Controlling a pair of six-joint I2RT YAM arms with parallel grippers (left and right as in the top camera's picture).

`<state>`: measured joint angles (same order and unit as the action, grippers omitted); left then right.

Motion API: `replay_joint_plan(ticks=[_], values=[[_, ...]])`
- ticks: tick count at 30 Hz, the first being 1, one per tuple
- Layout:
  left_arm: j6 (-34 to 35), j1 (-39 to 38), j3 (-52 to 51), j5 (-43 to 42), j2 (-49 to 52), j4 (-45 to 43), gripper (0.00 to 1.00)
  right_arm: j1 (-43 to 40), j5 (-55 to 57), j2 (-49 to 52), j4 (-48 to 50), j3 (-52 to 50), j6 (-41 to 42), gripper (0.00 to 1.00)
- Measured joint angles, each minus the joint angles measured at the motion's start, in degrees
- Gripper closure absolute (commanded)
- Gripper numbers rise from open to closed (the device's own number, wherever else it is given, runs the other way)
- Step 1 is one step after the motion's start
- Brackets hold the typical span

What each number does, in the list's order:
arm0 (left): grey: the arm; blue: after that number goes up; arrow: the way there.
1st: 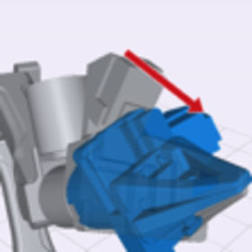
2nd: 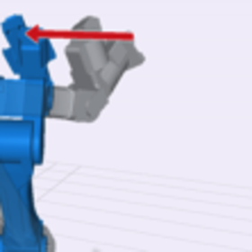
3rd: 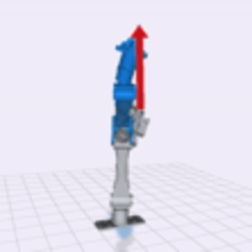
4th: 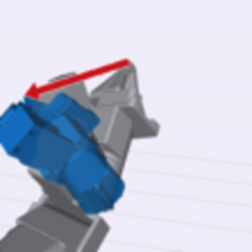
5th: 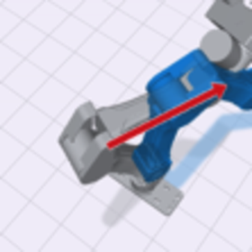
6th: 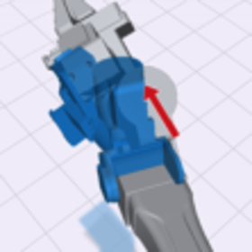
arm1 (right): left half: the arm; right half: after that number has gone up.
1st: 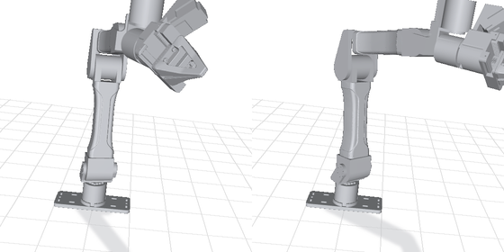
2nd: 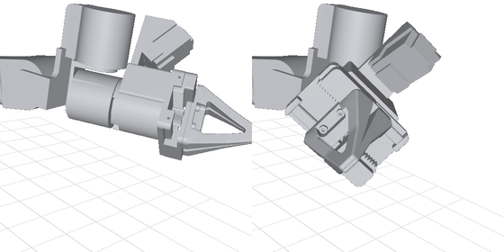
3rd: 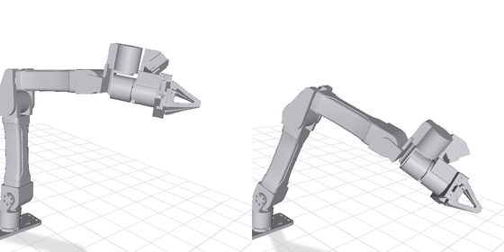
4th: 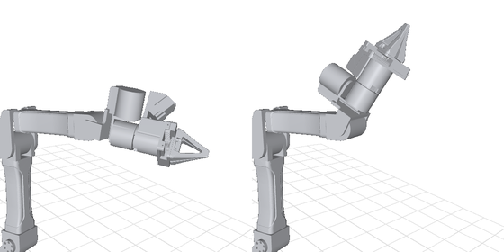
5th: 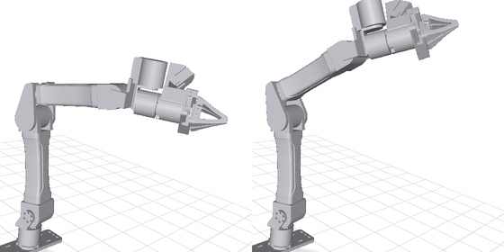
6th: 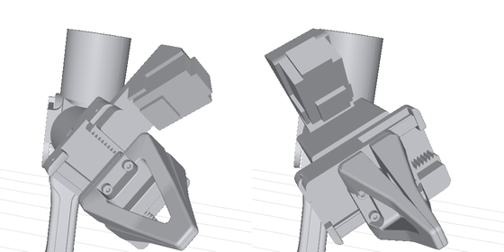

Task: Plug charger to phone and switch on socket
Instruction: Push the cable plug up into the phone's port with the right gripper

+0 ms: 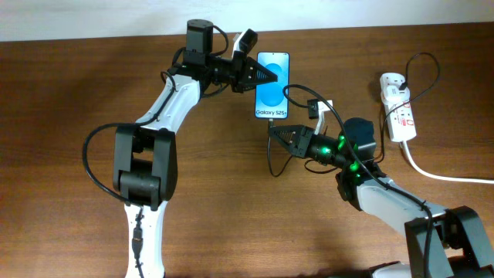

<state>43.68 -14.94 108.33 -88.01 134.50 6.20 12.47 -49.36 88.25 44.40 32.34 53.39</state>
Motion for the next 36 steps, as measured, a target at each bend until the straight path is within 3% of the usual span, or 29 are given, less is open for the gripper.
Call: replay_joint_plan(ticks=[36], values=[[-0.4,-0.5,0.0,0.6,0.0,0.0,1.00,-1.6,-1.5,0.5,2.6,-0.6,0.4,0.96]])
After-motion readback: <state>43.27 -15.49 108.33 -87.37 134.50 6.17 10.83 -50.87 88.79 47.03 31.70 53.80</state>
